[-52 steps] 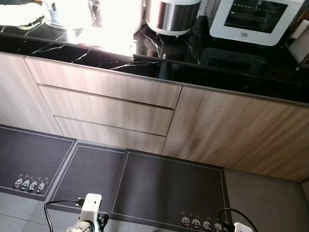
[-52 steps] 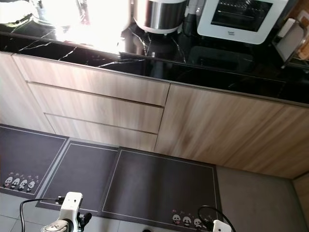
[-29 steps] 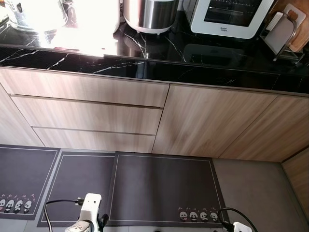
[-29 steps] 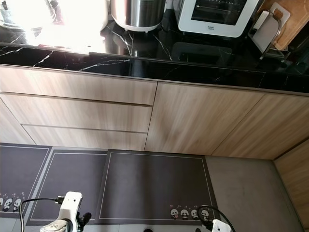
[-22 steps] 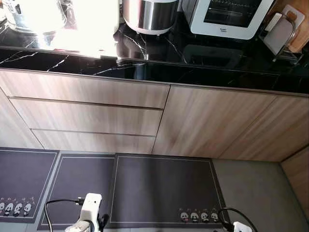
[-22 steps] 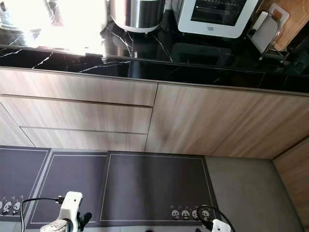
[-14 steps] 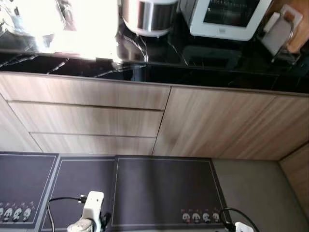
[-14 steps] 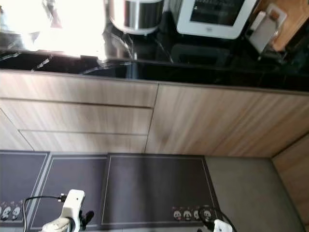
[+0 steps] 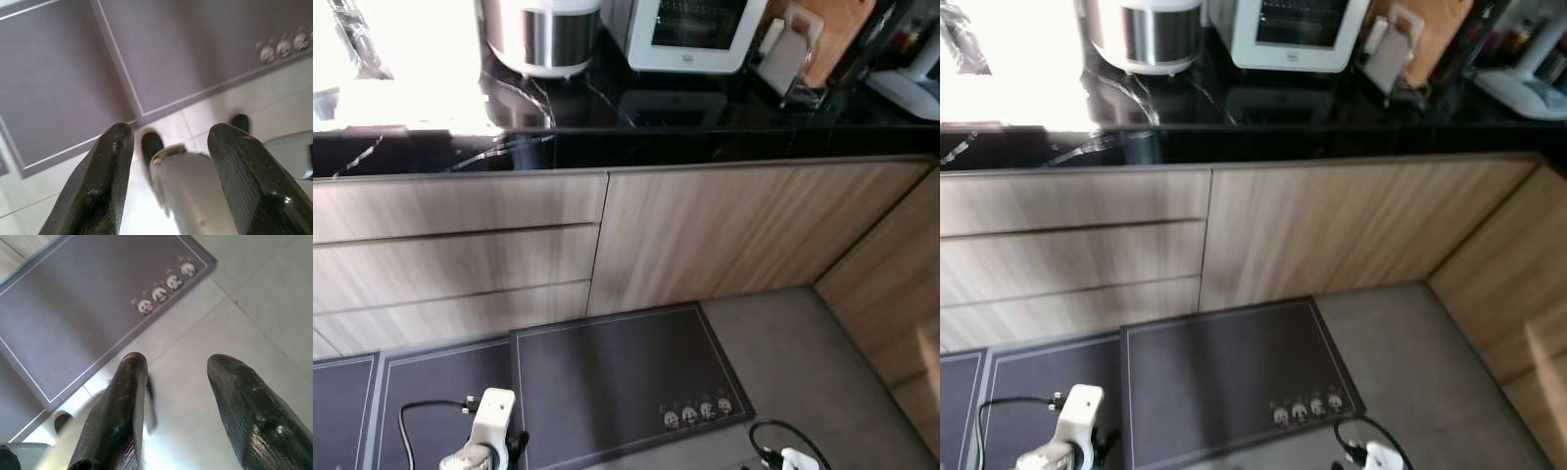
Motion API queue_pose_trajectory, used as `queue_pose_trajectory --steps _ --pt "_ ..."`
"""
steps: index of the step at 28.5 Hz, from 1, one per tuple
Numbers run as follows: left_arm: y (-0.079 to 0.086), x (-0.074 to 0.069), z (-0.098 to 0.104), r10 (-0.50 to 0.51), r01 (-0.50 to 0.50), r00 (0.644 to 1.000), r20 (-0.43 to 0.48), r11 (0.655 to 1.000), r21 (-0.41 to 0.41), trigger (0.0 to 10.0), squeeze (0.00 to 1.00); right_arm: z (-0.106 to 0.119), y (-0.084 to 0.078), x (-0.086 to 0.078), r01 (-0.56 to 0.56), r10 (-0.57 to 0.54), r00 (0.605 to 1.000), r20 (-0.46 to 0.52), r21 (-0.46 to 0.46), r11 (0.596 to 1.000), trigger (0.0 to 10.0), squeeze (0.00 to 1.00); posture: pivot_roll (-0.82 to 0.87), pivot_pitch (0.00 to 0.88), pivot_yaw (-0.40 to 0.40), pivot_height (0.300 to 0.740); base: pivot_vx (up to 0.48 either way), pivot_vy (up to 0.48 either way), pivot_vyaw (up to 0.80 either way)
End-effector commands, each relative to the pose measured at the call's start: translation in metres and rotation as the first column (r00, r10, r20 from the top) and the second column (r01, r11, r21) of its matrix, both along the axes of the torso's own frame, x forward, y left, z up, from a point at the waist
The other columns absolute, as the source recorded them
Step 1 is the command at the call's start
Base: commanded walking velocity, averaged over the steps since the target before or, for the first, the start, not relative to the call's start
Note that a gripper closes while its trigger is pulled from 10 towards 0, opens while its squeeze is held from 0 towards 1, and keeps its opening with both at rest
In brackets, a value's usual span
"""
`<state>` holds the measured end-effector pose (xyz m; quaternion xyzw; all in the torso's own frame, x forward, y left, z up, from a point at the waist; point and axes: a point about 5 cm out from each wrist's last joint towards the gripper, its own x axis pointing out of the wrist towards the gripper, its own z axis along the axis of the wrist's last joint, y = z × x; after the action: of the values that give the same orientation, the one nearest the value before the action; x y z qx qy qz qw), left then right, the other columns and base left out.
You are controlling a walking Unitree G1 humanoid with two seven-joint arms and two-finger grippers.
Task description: Kitchen organization
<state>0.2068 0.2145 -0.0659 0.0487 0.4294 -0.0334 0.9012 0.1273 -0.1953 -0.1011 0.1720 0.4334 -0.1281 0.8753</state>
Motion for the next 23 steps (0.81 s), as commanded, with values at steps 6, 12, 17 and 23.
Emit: queue_pose_trajectory --steps 6,12,17,23 --pt "-0.0117 -0.0001 -0.0023 -0.025 0.025 1.000 -0.006 0.999 -0.021 10.0 0.00 0.0010 -0.0087 -0.0010 0.008 -0.008 1.000 -0.003 -0.022 1.000 10.0 0.00 0.27 0.129 -0.128 0.740 0.000 0.000 -0.74" --pt "-0.0114 0.0011 -0.0015 -0.046 0.046 0.999 -0.006 0.999 -0.012 10.0 0.00 0.0011 -0.0080 -0.0003 0.008 -0.008 1.000 -0.002 -0.020 1.000 10.0 0.00 0.27 0.127 -0.125 0.740 0.000 0.000 -0.74" --pt "-0.0099 0.0034 0.0002 -0.082 0.082 0.997 -0.004 0.997 0.007 10.0 0.00 0.0011 -0.0053 0.0017 0.014 -0.014 1.000 -0.002 -0.018 1.000 10.0 0.00 0.28 0.112 -0.107 0.740 0.000 0.000 -0.73" --pt "-0.0098 0.0034 0.0002 -0.083 0.083 0.997 -0.004 0.997 0.007 10.0 0.00 0.0011 -0.0053 0.0016 0.014 -0.014 1.000 -0.002 -0.018 1.000 10.0 0.00 0.28 0.112 -0.107 0.740 0.000 0.000 -0.73"
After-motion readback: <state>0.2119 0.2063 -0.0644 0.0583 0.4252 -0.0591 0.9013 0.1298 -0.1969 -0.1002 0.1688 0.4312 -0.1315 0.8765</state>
